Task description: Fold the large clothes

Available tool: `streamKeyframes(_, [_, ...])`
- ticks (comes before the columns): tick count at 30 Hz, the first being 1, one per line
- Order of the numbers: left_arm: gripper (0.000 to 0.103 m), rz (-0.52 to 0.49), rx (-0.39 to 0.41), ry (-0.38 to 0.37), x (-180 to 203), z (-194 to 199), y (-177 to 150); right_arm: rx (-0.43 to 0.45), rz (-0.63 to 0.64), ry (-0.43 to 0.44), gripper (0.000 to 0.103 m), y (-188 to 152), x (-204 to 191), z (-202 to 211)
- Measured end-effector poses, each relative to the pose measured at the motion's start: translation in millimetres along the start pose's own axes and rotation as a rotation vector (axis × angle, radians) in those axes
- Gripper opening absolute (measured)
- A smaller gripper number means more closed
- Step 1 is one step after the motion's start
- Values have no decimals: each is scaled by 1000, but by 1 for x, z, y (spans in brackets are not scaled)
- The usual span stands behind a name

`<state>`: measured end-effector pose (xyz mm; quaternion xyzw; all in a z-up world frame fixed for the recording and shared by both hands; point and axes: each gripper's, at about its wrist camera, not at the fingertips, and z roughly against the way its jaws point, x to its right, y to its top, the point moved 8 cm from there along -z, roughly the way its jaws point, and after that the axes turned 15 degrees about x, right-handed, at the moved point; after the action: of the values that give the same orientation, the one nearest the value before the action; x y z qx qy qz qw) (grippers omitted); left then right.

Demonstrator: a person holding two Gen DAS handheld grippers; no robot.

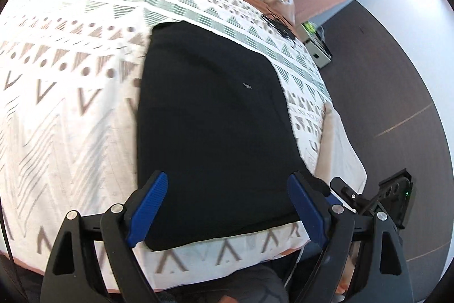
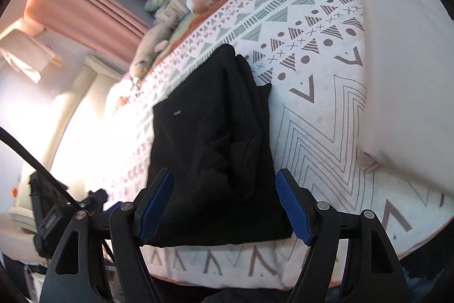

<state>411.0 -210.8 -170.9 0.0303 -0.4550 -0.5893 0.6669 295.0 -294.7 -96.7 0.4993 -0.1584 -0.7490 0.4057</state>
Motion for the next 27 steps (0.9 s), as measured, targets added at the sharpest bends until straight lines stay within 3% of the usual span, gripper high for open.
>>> streamKeyframes(2, [87, 20, 7, 5, -8, -1, 2, -25, 17, -14, 73, -5, 1, -5])
streamKeyframes(3, [87, 28, 11, 9, -13, 1, 1, -31, 26, -19, 67, -7, 1, -7])
streamKeyframes(4, [87, 29, 12, 13, -17, 2, 1, -35, 42, -24, 43, -10, 0, -7])
streamKeyframes(5, [87, 28, 14, 15, -21, 2, 3, -44, 48, -19, 34, -12, -1, -6])
streamKeyframes(9, [87, 32, 19, 14, -31, -1, 3, -19, 93, 0, 15, -14, -11, 2])
streamKeyframes(14, [80, 31, 7, 12, -38, -9, -2, -17, 106, 13, 12, -19, -5, 4])
streamKeyframes(18, [70, 36, -22, 25, -46, -21, -11, -58, 72, -49, 11, -37, 28, -7])
streamKeyframes(24, [70, 66, -99, 39, -62, -42, -33, -97, 44, -104, 11, -58, 49, -10])
streamKeyframes(27, [70, 73, -113, 14, -59, -47, -37, -108, 21, -102, 21, -49, 44, -4])
